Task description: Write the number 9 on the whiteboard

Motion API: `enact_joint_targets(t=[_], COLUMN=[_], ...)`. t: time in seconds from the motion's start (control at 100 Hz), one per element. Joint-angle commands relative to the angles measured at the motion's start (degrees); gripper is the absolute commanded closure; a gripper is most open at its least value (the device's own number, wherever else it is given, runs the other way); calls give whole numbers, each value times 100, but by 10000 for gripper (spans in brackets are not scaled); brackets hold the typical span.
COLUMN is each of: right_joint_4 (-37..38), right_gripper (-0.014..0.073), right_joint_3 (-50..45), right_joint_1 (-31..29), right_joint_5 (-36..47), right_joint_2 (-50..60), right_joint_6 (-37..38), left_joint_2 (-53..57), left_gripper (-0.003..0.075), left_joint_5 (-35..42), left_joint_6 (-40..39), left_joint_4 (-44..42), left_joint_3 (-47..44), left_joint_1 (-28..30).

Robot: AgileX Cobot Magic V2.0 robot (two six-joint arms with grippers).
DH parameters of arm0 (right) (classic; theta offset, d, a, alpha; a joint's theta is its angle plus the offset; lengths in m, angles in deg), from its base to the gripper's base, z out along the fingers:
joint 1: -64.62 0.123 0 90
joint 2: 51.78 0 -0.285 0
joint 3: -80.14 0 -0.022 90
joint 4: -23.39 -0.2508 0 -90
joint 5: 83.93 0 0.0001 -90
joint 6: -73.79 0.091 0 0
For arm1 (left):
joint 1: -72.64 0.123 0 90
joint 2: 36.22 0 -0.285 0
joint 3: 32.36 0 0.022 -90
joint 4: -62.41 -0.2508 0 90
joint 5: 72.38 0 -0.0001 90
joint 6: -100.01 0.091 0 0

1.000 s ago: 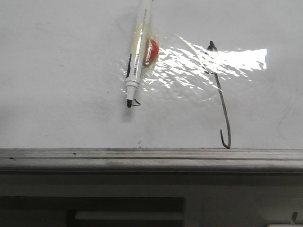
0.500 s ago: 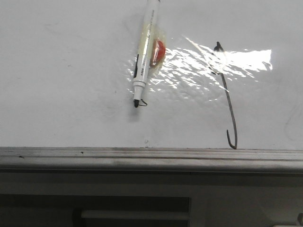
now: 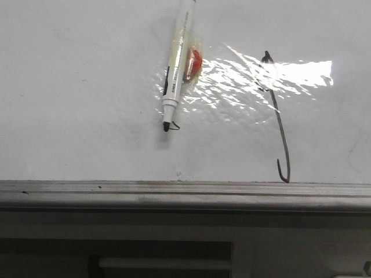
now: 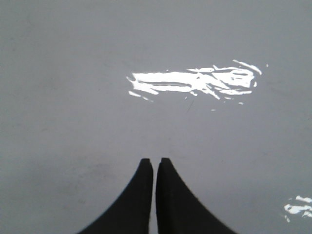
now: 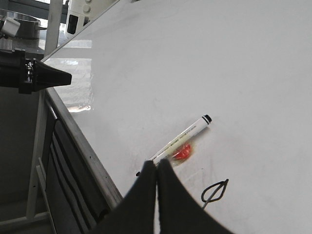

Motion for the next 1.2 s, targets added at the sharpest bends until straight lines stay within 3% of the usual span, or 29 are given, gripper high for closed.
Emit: enact_joint_targets(t=[0.0,0.12,0.19,1.19], right_joint_4=[31,31,31,175], right_gripper=[655,655,655,655], right_joint_3=[147,147,147,121], right_joint_1=[-39,-39,-39,-110], right_joint_5=[385,385,385,337], right_joint_2=[-57,-57,-57,-57], right_joint_6=[-7,-7,-7,-7], left_joint_2=[243,627,803,976], left_gripper=[741,741,741,741], left_joint_5=[-424,-1716,-1949,-2028], left_joint_6=[-108,-108,-108,-108], left_joint_4=[-87,-87,-101,-99], left_joint_3=[-103,-103,-103,-103], left_joint_1=[169,345,409,434])
